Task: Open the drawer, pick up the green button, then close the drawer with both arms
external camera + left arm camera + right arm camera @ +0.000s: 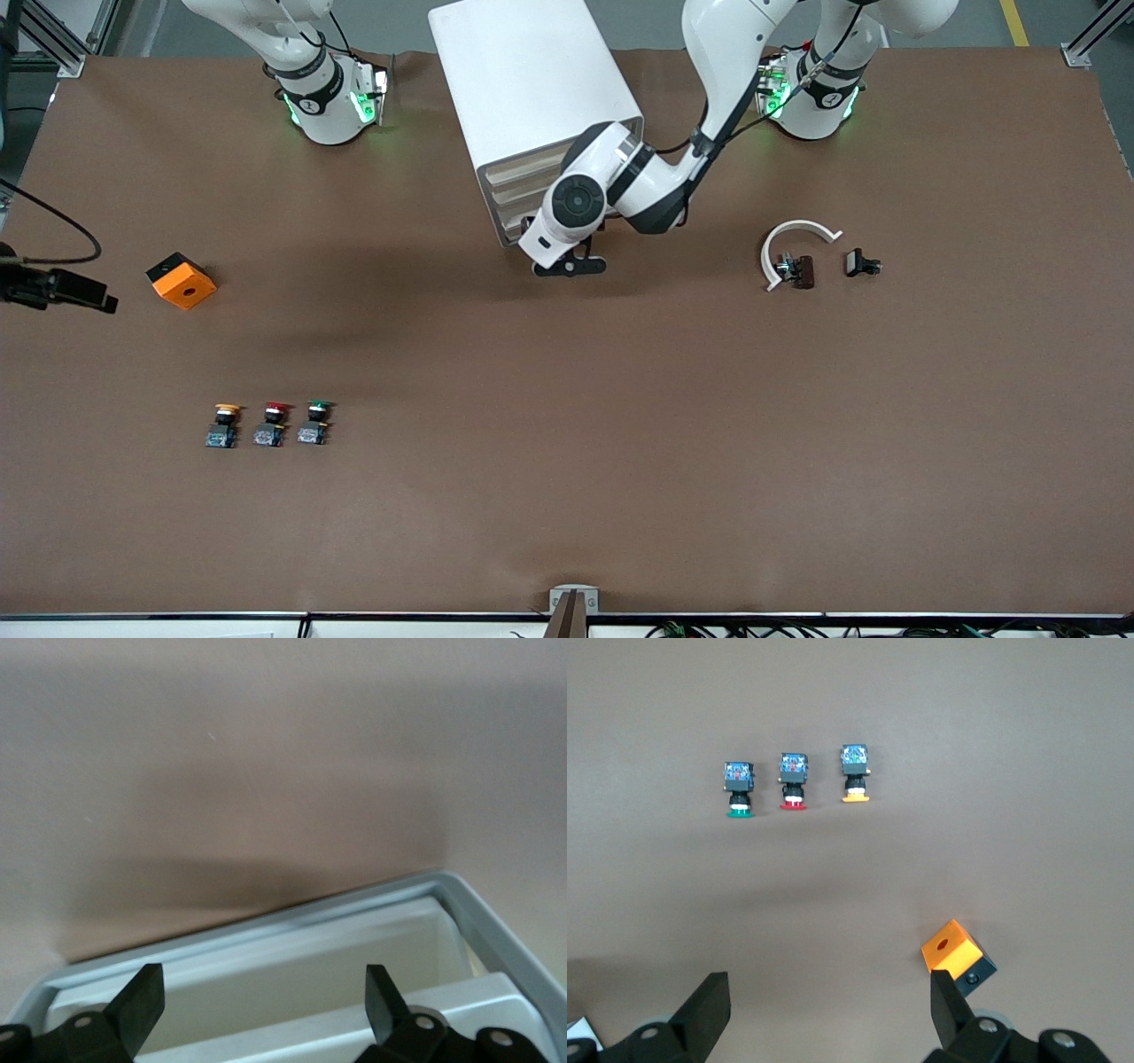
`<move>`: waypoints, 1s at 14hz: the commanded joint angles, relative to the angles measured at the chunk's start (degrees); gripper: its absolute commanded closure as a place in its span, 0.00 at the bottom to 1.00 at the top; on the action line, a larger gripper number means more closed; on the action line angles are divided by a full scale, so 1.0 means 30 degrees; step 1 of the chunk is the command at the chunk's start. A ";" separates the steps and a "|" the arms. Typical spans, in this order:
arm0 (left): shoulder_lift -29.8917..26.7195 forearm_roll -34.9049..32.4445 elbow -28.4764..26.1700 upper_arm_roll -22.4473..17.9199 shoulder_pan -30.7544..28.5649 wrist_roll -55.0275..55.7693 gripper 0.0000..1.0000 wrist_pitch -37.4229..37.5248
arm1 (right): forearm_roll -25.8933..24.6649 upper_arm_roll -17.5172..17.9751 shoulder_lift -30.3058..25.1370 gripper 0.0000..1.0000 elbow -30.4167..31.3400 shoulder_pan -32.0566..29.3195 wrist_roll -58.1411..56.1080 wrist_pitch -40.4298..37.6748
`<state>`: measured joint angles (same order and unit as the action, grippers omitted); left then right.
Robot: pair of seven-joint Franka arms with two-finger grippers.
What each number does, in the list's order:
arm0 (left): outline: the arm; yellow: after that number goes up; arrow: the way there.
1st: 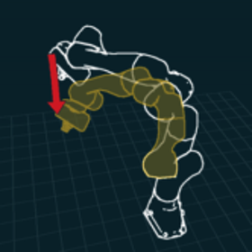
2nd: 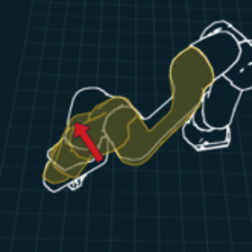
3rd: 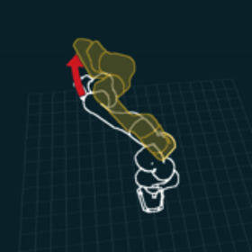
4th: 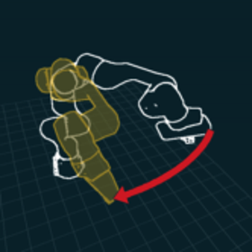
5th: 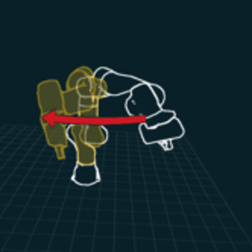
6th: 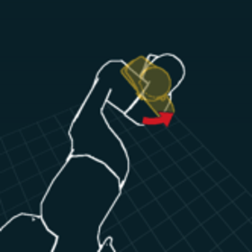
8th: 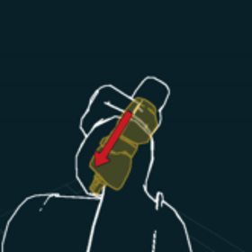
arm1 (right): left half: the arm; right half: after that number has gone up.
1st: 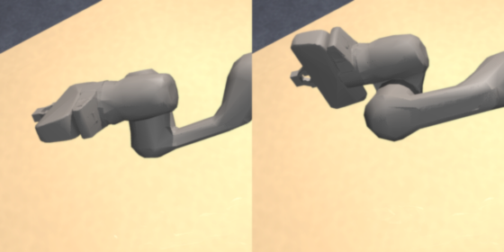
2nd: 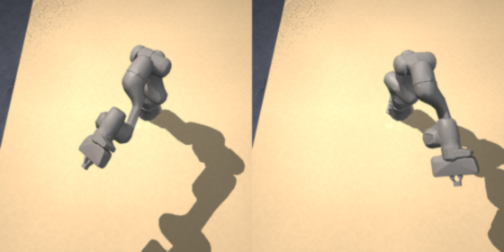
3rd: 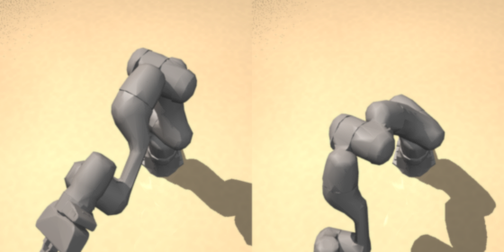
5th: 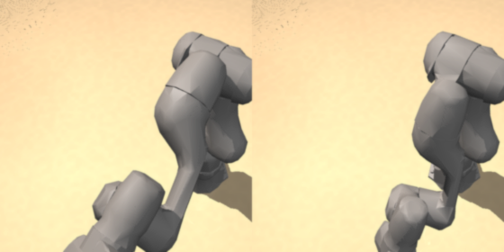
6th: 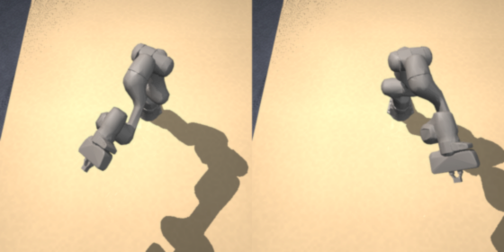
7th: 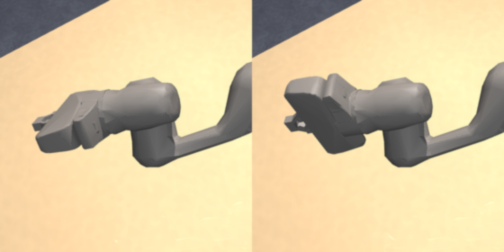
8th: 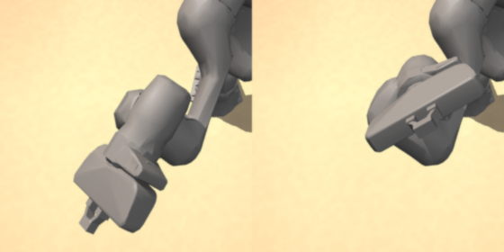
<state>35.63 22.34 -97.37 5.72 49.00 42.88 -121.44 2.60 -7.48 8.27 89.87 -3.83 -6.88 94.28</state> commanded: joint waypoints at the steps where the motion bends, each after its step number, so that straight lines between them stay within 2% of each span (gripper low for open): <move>1: -0.0128 0.0607 -0.0063 0.0027 0.0131 -0.0056 0.00 -0.0066 | -0.0164 0.0326 -0.1001 0.00 0.1363 -0.0305 -0.0196 -0.0021; 3: -0.0128 0.1397 -0.0033 0.0027 0.0132 -0.0086 0.00 -0.0066 | -0.0077 0.0442 -0.1001 0.00 0.1334 -0.0131 0.0124 -0.0168; 7: -0.0128 0.1196 0.0113 -0.0265 -0.0539 -0.0056 0.00 -0.0066 | 0.0070 0.0531 -0.1030 0.00 0.1188 0.0308 0.1674 -0.1132; 11: -0.0508 0.1079 0.0785 -0.0353 -0.3026 -0.0056 0.00 -0.0066 | -0.0134 0.0531 -0.1089 0.00 0.0751 0.0426 0.1474 -0.2421; 14: -0.1005 -0.0613 0.0934 -0.0441 -0.4843 -0.0056 0.00 -0.0037 | -0.0397 0.0531 -0.1088 0.00 0.0602 0.0866 0.1532 -0.2512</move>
<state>34.53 23.54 -94.20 4.40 37.19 42.62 -122.03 2.54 -5.88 5.97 91.89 -2.36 -3.42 87.69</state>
